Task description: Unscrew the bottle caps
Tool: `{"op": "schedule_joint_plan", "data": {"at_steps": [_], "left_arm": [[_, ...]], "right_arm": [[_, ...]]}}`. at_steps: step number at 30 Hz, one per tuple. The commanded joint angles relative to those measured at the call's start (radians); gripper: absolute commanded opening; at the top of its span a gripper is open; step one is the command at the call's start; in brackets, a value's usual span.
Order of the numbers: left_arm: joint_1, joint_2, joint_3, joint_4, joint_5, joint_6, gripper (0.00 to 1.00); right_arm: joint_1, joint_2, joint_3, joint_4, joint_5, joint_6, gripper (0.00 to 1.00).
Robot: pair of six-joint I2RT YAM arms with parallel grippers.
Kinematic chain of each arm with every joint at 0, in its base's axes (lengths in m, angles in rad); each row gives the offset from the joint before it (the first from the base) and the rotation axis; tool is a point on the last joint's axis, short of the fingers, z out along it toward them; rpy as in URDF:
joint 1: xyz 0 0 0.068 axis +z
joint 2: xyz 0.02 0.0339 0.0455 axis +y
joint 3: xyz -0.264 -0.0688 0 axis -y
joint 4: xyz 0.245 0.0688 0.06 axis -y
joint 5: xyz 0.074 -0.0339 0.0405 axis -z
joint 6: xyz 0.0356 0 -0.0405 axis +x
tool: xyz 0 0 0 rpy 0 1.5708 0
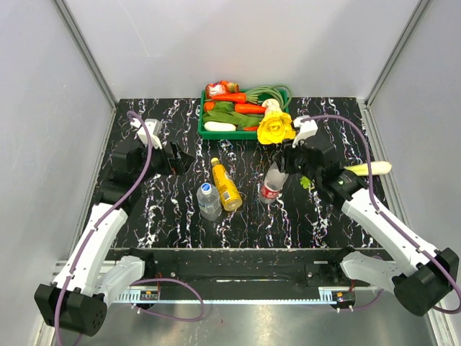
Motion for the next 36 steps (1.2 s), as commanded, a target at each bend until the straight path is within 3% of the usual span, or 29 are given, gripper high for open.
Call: {"op": "schedule_joint_plan", "data": {"at_steps": [1,13,17,22,28,36], "left_arm": [[0.004,-0.020,0.080,0.003,0.065,0.020,0.99],[0.000,0.052,0.273,-0.009,0.384,0.035,0.99],[-0.023,0.090,0.333,-0.009,0.497,0.050,0.99],[-0.097,0.127,0.397,-0.009,0.527,0.095,0.99],[-0.209,0.187,0.442,-0.001,0.606,0.129,0.99],[-0.310,0.231,0.376,0.086,0.654,0.116,0.99]], "right_arm": [[0.009,-0.024,0.127,-0.002,0.005,-0.049,0.02],[0.009,0.025,0.455,-0.137,-0.188,-0.019,0.00],[0.009,0.052,0.539,-0.142,-0.313,0.026,0.00],[0.007,0.101,0.619,-0.137,-0.510,0.095,0.00],[0.006,0.126,0.622,-0.056,-0.642,0.191,0.00],[0.007,0.117,0.586,0.019,-0.650,0.254,0.00]]}}
